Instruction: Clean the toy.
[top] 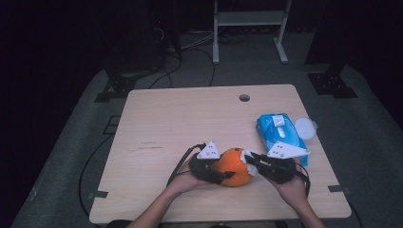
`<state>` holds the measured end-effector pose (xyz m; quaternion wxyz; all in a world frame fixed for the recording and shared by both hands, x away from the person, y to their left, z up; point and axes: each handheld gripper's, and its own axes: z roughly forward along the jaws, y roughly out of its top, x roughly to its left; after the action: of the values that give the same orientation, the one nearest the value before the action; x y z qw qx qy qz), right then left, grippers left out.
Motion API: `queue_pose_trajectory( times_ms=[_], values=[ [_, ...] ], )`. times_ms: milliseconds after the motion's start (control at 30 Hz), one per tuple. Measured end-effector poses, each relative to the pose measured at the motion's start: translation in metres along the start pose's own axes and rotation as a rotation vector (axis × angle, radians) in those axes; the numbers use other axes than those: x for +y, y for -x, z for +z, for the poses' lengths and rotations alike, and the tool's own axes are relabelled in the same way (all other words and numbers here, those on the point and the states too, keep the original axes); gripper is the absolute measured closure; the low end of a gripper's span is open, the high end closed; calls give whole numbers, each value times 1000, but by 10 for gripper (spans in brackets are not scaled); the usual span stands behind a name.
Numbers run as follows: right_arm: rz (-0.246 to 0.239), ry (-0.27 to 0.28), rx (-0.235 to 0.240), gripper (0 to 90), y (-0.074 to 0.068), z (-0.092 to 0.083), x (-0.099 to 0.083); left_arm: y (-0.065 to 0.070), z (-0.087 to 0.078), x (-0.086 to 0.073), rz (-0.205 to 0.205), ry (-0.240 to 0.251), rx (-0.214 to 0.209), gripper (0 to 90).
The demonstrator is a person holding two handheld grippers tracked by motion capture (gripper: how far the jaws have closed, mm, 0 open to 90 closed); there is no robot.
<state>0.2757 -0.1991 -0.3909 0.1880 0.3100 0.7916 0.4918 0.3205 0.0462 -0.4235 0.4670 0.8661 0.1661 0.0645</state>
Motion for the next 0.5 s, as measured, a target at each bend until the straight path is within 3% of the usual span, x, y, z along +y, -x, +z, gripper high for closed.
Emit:
queue_pose_trajectory(
  times_ms=[133, 200, 333, 500],
  values=[
    [-63, -1, 30, 813, -18, 4, 6, 1, 1, -1, 4, -7, 9, 319],
    [-90, -17, 10, 812, -22, 6, 5, 0, 2, -2, 17, 2, 13, 268],
    [-75, -31, -19, 812, -10, 7, -1, 0, 7, -6, 32, 46, -3, 142],
    [-30, -37, -43, 810, 6, 3, -8, 4, 12, -7, 94, 76, 19, 140]
  ],
)
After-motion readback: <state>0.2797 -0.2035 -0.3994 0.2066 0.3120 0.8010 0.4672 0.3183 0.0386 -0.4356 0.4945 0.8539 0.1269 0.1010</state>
